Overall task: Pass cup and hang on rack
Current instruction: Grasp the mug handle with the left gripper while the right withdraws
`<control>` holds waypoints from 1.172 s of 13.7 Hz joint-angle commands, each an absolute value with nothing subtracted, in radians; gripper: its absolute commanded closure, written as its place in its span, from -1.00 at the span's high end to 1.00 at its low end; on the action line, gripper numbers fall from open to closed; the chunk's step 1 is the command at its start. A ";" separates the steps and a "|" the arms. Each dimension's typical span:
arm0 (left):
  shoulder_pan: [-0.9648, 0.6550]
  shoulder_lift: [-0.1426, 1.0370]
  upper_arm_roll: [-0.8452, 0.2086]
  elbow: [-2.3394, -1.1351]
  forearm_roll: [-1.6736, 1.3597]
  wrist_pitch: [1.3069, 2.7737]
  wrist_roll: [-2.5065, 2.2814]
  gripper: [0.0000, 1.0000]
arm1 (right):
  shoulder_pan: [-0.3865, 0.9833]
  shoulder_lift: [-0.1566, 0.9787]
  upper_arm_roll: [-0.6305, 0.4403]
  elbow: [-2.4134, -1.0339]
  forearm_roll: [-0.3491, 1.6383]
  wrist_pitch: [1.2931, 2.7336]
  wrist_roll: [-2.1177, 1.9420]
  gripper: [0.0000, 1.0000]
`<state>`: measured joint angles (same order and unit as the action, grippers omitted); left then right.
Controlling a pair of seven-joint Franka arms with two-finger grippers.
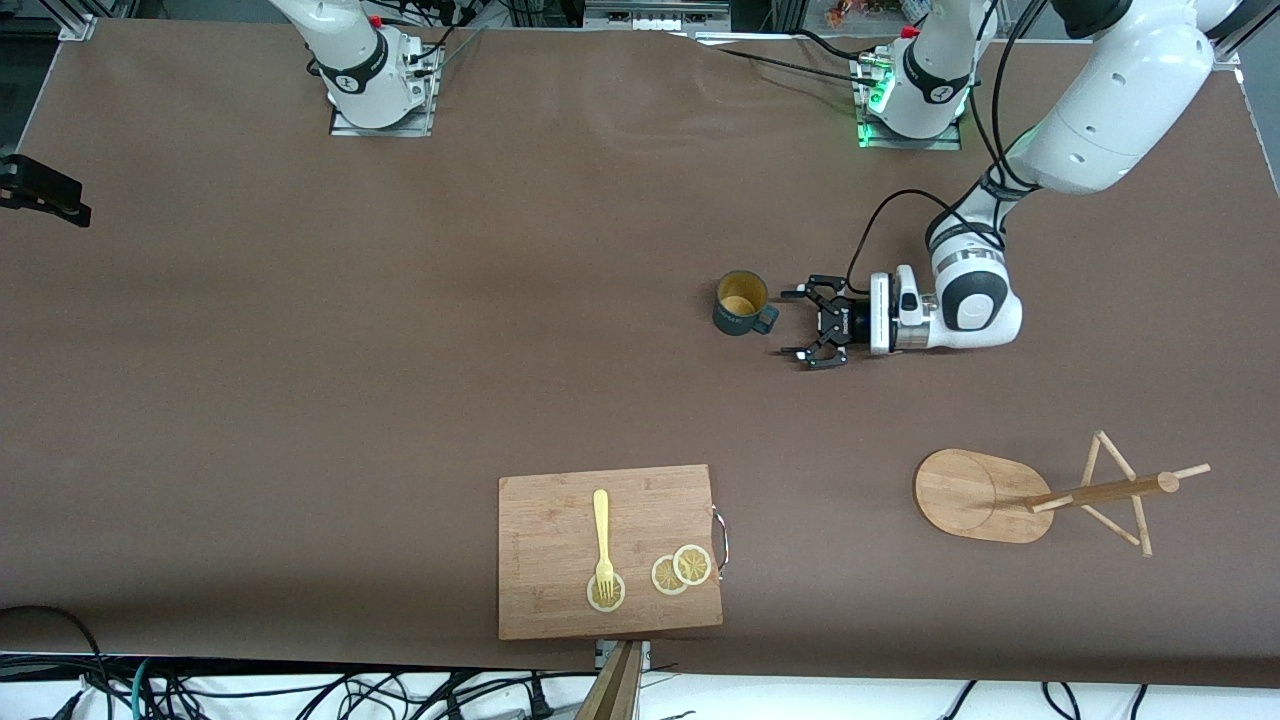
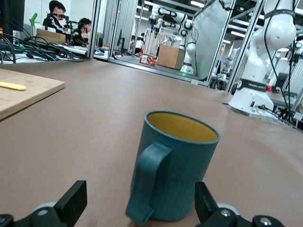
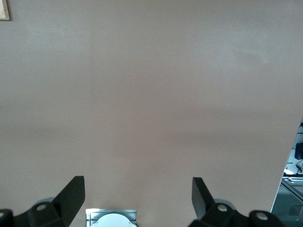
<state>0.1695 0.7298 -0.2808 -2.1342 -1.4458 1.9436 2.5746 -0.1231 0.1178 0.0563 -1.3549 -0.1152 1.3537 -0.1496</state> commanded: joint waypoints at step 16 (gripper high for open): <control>0.143 0.744 -0.273 -2.169 -1.448 1.907 2.752 -1.00 | -0.141 0.138 0.035 -1.342 -0.094 1.345 -0.178 1.00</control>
<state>0.1459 0.7548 -0.2803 -2.1551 -1.4531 1.9246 2.7014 -0.1311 0.1354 0.0331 -1.3589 -0.1101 1.3491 -0.1663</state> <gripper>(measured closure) 0.789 0.000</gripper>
